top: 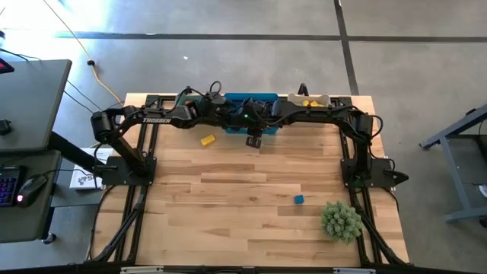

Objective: Sort & place blocks by color
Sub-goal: Put the orange block into the green bin

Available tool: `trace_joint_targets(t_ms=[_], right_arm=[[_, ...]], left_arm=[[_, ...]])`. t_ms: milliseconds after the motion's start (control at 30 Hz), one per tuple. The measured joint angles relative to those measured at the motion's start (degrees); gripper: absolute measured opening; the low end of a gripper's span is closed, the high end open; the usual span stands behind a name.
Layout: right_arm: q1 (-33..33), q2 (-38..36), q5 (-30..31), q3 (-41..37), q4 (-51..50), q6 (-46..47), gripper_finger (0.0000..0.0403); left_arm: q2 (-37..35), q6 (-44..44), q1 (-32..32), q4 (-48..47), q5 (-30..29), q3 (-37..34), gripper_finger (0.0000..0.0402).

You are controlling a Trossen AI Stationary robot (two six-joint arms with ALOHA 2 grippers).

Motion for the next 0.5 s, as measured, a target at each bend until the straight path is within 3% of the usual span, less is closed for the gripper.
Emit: trace_joint_targets(t_ms=[200, 333, 500], right_arm=[[-0.02, 0.00, -0.08, 0.00, -0.66, -0.01, 0.0096], [-0.11, 0.02, 0.09, 0.00, -0.47, 0.13, 0.0096], [-0.11, 0.01, -0.66, 0.00, -0.10, -0.06, 0.0096]], left_arm=[[-0.07, 0.68, 0.00, -3.17, 1.59, 0.02, 0.0160], [-0.04, -3.54, -0.02, -2.59, 1.59, -0.01, 0.0187], [-0.07, -5.42, -0.02, -2.54, 1.26, -0.02, 0.0192]])
